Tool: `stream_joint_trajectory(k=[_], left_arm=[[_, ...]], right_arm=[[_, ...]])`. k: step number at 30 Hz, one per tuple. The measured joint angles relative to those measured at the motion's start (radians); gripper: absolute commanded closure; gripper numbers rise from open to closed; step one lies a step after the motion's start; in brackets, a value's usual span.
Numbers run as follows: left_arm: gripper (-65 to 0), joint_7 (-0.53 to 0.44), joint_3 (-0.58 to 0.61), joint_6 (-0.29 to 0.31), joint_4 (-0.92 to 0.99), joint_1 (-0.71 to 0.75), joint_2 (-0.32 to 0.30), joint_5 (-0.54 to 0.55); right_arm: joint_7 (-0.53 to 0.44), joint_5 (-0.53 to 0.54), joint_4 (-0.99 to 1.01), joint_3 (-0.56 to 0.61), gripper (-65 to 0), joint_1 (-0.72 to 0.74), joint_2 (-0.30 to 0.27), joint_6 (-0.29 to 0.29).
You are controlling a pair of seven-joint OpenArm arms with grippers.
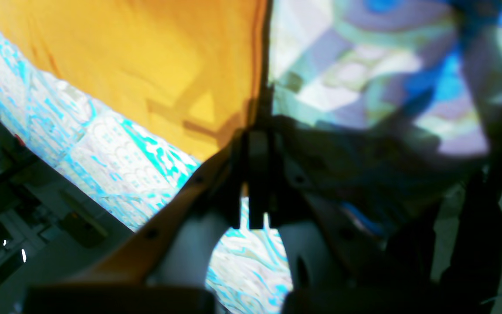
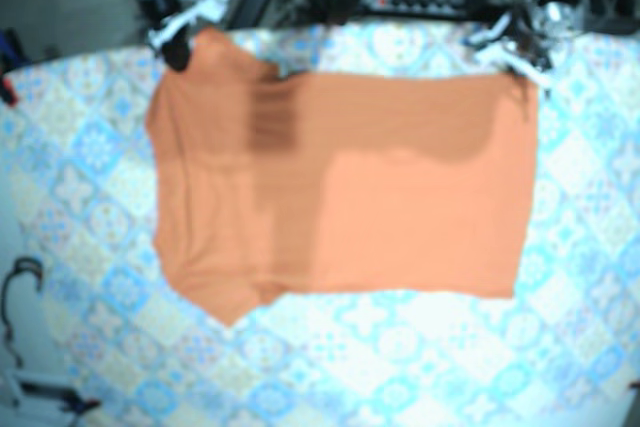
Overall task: Fold the T-shirt properly
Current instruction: 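Lift both shoulder corners and pull the shirt toward the robot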
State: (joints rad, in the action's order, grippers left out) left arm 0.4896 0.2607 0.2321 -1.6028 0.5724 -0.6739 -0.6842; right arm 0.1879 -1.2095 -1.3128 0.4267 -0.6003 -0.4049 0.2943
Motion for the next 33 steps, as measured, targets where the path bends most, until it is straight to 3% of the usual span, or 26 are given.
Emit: stream_joint_trajectory(k=[14, 16, 17, 18, 27, 33], left_arm=[[0.0, 0.000, -0.069, -0.004, -0.093, 0.107, -0.017, 0.003], [0.0, 0.000, -0.068, -0.002, -0.094, 0.126, -0.016, 0.003], [0.0, 0.000, -0.068, -0.002, -0.093, 0.136, -0.016, 0.003], [0.0, 0.000, -0.068, 0.000, -0.093, 0.146, -0.017, 0.003], [0.0, 0.000, -0.068, -0.003, -0.094, 0.227, -0.019, 0.003], [0.0, -0.018, -0.068, -0.007, -0.093, 0.249, -0.016, 0.003]], right_arm=[[-0.002, 0.005, 0.000, 0.000, 0.0, -0.084, -0.011, 0.059], [-0.002, 0.007, 0.003, 0.000, 0.0, -0.101, -0.011, 0.040], [-0.003, 0.012, 0.010, 0.000, 0.0, -0.104, -0.011, -0.032], [-0.003, 0.014, 0.026, 0.005, 0.0, -0.112, -0.010, -0.055], [-0.003, 0.014, 0.018, 0.005, 0.0, -0.144, -0.011, -0.028], [-0.010, 0.014, 0.018, -0.008, 0.0, -0.153, -0.008, -0.043]])
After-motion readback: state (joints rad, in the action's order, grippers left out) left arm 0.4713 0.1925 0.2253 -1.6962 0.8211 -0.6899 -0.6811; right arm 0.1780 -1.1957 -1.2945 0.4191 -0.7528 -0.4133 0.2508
